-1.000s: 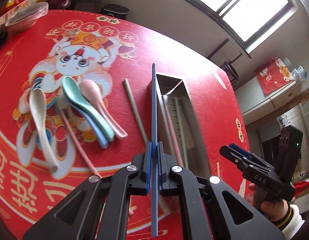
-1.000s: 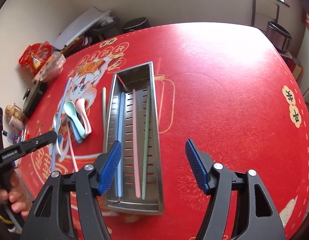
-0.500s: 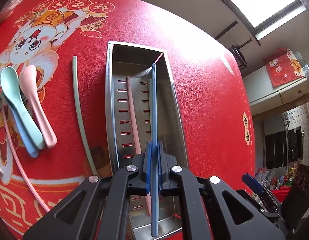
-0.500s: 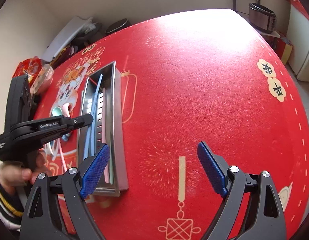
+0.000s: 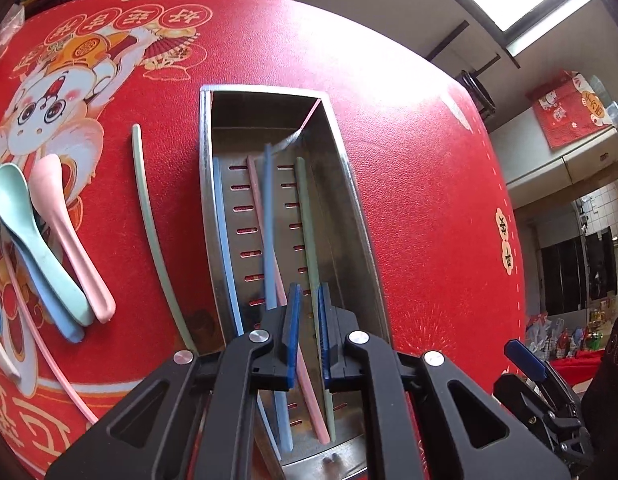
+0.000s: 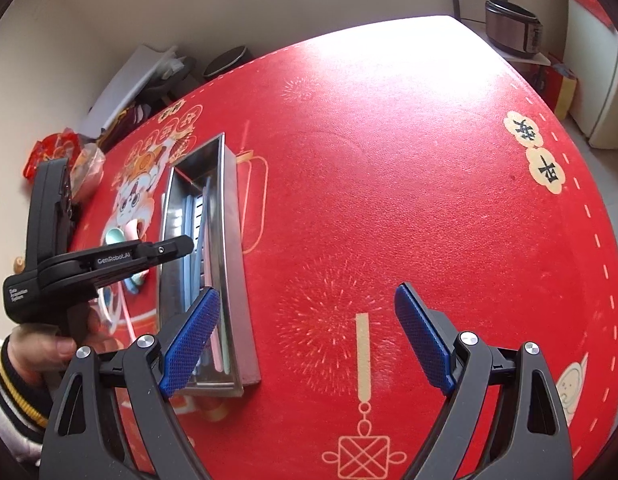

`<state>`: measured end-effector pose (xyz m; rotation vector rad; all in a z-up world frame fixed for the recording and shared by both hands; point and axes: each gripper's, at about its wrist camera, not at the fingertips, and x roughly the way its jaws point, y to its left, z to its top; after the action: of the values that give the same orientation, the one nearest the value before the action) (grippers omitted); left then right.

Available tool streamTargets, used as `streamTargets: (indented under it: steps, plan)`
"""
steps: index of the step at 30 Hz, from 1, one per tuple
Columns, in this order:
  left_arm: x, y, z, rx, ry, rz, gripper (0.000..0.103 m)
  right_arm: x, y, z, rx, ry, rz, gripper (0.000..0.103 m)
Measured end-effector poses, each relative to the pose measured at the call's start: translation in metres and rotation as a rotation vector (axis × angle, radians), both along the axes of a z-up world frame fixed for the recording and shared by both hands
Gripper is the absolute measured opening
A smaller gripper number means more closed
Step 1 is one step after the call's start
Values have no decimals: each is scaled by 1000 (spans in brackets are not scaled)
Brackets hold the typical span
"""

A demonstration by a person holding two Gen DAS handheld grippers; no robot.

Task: Organize utensils
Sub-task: 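Lower both held chopsticks into the steel caddy and open the right gripper, then lower the left gripper onto the white spoon handle and close on it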

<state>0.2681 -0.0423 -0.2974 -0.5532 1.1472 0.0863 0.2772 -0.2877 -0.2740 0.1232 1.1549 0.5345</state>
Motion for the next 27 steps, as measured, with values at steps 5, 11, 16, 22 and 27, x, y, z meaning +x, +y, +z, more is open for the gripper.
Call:
streamTargets:
  steps: [5, 11, 16, 22, 27]
  plan:
    - [-24, 27, 34, 73, -99, -32, 29, -4, 24, 8, 19, -17, 24, 86]
    - [-85, 103, 50, 147, -121, 81, 37, -16, 64, 11, 39, -20, 87, 86]
    - [-148, 174, 35, 158, -61, 257, 37, -30, 92, 8, 43, -11, 133, 87]
    - [-186, 205, 8, 132, -14, 334, 37, -39, 116, 6, 28, -9, 157, 87]
    - [-186, 199, -9, 87, -20, 327, 37, -46, 127, 8, 15, -15, 165, 87]
